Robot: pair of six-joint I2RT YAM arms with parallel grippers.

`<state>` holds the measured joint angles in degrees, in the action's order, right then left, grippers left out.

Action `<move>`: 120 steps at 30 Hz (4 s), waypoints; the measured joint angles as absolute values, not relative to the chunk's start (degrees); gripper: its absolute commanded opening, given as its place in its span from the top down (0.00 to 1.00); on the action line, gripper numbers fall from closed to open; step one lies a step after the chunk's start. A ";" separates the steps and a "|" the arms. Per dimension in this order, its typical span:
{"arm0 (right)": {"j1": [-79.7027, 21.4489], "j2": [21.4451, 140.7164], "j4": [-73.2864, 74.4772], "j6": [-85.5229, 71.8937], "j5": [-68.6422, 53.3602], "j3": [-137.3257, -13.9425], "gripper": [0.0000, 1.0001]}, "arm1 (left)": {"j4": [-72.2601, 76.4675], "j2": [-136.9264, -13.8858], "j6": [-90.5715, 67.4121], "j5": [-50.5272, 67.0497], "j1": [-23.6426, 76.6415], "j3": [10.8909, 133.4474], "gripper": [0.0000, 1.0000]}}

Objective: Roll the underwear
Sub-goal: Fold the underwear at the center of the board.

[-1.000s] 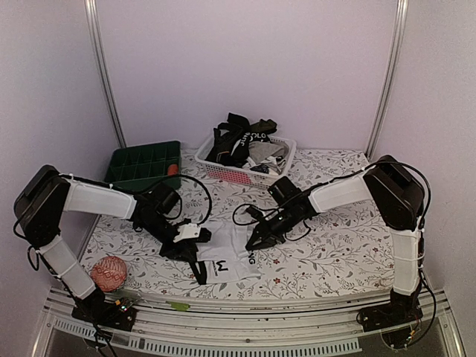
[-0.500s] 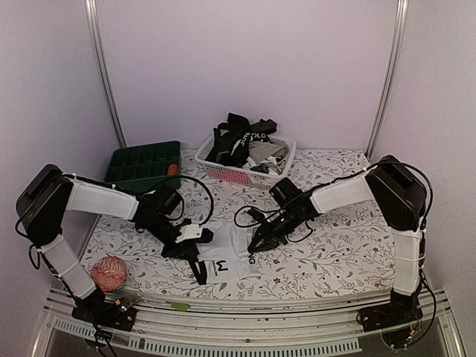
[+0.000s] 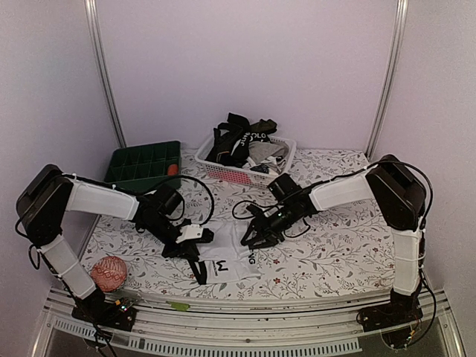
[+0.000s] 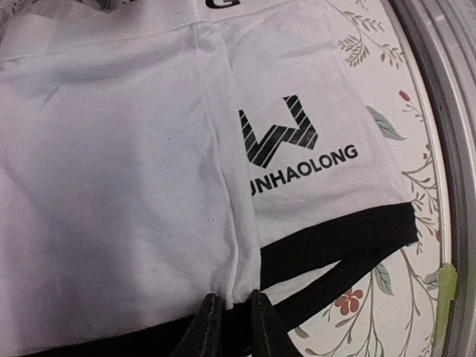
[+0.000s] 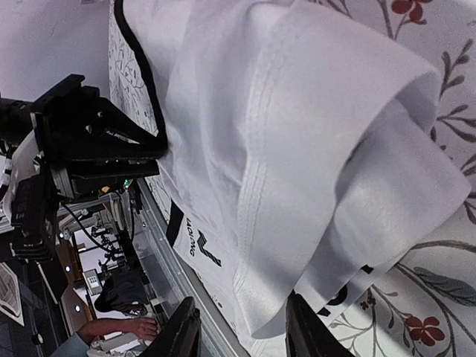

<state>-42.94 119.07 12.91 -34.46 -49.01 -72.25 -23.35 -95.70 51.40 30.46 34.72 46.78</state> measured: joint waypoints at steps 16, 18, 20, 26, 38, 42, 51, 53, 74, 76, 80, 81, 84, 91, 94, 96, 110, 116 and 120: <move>-43.11 122.21 15.49 -36.36 -48.31 -74.63 1.00 | -23.00 -95.55 51.20 30.17 34.87 46.78 1.00; -43.11 122.13 15.64 -36.34 -48.29 -74.61 1.00 | -23.11 -94.87 51.20 30.15 34.87 46.76 1.00; -43.11 121.71 15.94 -36.25 -48.27 -74.52 1.00 | -23.27 -93.67 51.18 30.20 34.87 46.70 1.00; -43.05 118.87 16.82 -35.97 -48.18 -73.30 1.00 | -24.10 -87.85 51.22 30.39 34.87 45.95 1.00; -43.07 114.10 20.75 -33.34 -48.58 -70.76 1.00 | -29.32 -82.91 53.58 30.55 38.72 45.34 1.00; -43.81 114.41 22.63 -30.76 -48.53 -70.61 1.00 | -30.39 -83.11 52.80 31.22 40.97 44.80 1.00; -46.19 118.04 26.85 -25.78 -46.24 -71.02 1.00 | -30.79 -88.14 50.43 32.60 42.48 44.29 1.00; -46.22 118.04 28.40 -24.82 -45.54 -71.96 1.00 | -30.89 -88.77 50.43 32.53 42.48 44.29 1.00; -48.01 115.11 33.19 -22.02 -44.93 -72.66 1.00 | -32.73 -85.76 49.65 32.93 47.92 44.27 1.00; -48.05 115.11 33.19 -21.87 -44.93 -72.66 1.00 | -32.40 -85.76 48.99 32.80 48.21 44.07 1.00; -48.05 115.26 32.49 -21.87 -44.91 -72.62 1.00 | -30.59 -87.20 45.54 31.70 48.34 43.27 1.00; -48.05 115.42 31.55 -22.02 -44.91 -72.31 1.00 | -30.02 -88.14 44.88 31.42 48.27 43.27 1.00; -47.92 116.25 28.45 -23.24 -44.88 -70.13 1.00 | -27.77 -92.68 42.70 30.41 47.33 43.40 1.00; -45.67 117.91 25.80 -25.43 -46.04 -68.62 1.00 | -25.58 -99.70 41.95 30.96 41.45 49.91 1.00; -43.81 118.80 26.85 -25.41 -44.40 -72.12 1.00 | -26.24 -101.54 43.31 29.67 37.50 53.82 1.00; -42.83 118.80 27.68 -25.10 -43.75 -74.00 1.00 | -27.46 -101.01 45.06 29.06 35.73 55.33 1.00; -41.89 111.37 33.82 -23.53 -43.70 -72.53 1.00 | -37.58 -93.21 52.07 31.07 36.51 60.12 1.00; -42.59 115.94 31.27 -23.51 -44.18 -70.96 1.00 | -35.03 -97.14 51.40 30.89 38.87 54.06 1.00; -42.81 119.96 29.10 -23.14 -47.24 -70.98 1.00 | -31.57 -101.30 50.52 30.74 38.94 52.49 1.00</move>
